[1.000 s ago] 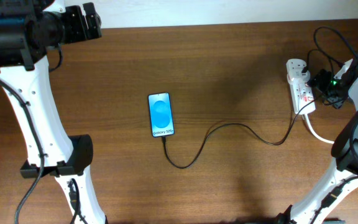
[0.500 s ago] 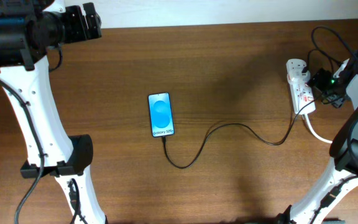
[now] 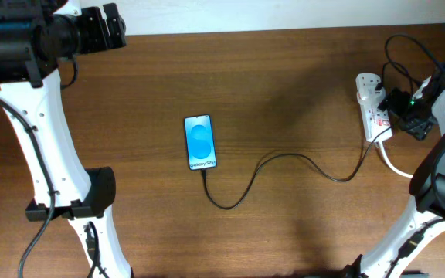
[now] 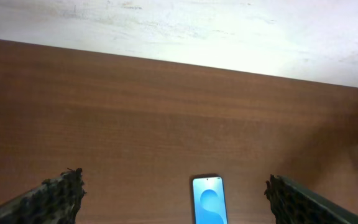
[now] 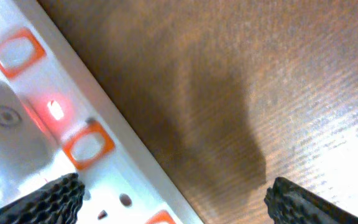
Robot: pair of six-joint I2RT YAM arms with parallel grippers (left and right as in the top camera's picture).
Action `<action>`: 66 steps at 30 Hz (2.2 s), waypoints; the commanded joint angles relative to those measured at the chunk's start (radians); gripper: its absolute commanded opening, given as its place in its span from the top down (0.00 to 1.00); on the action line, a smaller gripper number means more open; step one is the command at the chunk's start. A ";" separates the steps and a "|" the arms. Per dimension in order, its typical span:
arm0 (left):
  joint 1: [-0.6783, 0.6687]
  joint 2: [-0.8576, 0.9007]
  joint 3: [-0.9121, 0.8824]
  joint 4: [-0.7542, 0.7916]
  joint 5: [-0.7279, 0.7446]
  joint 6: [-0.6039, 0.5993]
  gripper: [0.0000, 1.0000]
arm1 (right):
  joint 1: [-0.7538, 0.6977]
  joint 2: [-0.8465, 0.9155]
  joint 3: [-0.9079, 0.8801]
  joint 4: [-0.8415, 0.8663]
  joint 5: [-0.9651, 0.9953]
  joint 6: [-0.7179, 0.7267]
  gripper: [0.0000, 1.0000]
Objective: Plug charger to phone and switch on socket
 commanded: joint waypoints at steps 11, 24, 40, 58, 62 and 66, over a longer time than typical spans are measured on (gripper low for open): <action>0.000 -0.005 0.008 -0.001 0.003 0.001 0.01 | -0.200 -0.214 0.398 -0.377 -0.090 0.026 0.01; 0.000 -0.005 0.008 -0.001 0.003 0.001 0.01 | 0.102 -0.627 0.399 -0.552 -0.167 -0.039 0.01; 0.000 -0.005 0.008 -0.001 0.003 0.001 0.01 | 0.426 -0.641 0.399 -0.687 -0.152 -0.114 0.01; 0.000 -0.005 0.008 -0.001 0.003 0.001 0.01 | 0.473 -0.878 0.399 -0.777 -0.077 -0.191 0.02; 0.000 -0.005 0.008 0.000 0.003 0.001 0.01 | 0.475 -0.914 0.336 -0.735 -0.053 -0.293 0.02; 0.000 -0.005 0.008 -0.001 0.003 0.001 0.01 | 0.475 -1.105 0.032 -0.443 0.032 -0.293 0.02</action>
